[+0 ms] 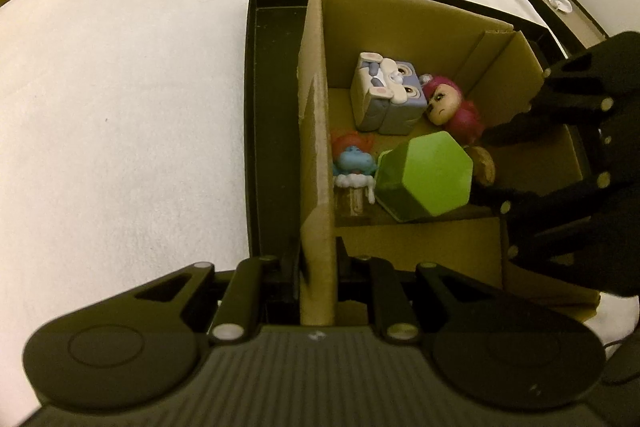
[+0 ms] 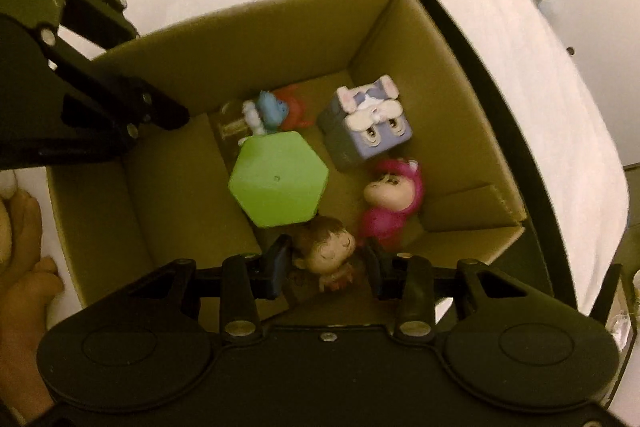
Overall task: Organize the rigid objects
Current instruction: 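Carry the doll into the box with the right gripper and lower it, then withdraw the right gripper from the box back over the tray toward the white plug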
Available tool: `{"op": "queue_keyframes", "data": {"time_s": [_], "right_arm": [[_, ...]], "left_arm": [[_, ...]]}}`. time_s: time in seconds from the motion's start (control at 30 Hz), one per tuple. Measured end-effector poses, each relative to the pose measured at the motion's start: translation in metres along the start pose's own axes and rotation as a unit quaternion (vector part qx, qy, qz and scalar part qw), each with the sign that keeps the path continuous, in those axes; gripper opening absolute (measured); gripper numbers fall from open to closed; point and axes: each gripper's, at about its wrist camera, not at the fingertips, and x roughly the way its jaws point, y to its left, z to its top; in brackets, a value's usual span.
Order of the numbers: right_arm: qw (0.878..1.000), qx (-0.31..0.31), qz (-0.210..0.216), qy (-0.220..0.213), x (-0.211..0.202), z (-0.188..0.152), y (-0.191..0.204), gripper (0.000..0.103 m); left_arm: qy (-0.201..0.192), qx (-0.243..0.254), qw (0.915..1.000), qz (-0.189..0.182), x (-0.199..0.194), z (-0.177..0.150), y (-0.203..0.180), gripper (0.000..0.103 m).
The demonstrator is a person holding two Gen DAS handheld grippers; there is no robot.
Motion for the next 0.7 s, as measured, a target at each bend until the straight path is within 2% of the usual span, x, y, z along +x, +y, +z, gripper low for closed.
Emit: {"op": "queue_keyframes", "data": {"time_s": [0.1, 0.27, 0.53, 0.7], "right_arm": [[1.0, -0.005, -0.011, 0.005, 0.004, 0.002, 0.003, 0.038], [1.0, 0.019, 0.002, -0.005, -0.005, 0.001, -0.006, 0.038], [0.993, 0.09, 0.03, -0.064, -0.035, -0.012, -0.029, 0.039], [0.984, 0.144, 0.034, -0.104, -0.053, -0.025, -0.051, 0.039]], "left_arm": [[0.0, -0.002, 1.0, -0.001, -0.001, 0.0, 0.001, 0.014], [0.0, -0.002, 1.0, -0.001, -0.001, -0.001, 0.001, 0.014], [0.0, -0.002, 1.0, -0.002, -0.001, -0.001, 0.001, 0.014], [0.001, -0.001, 1.0, 0.0, -0.001, -0.001, 0.001, 0.014]]}}
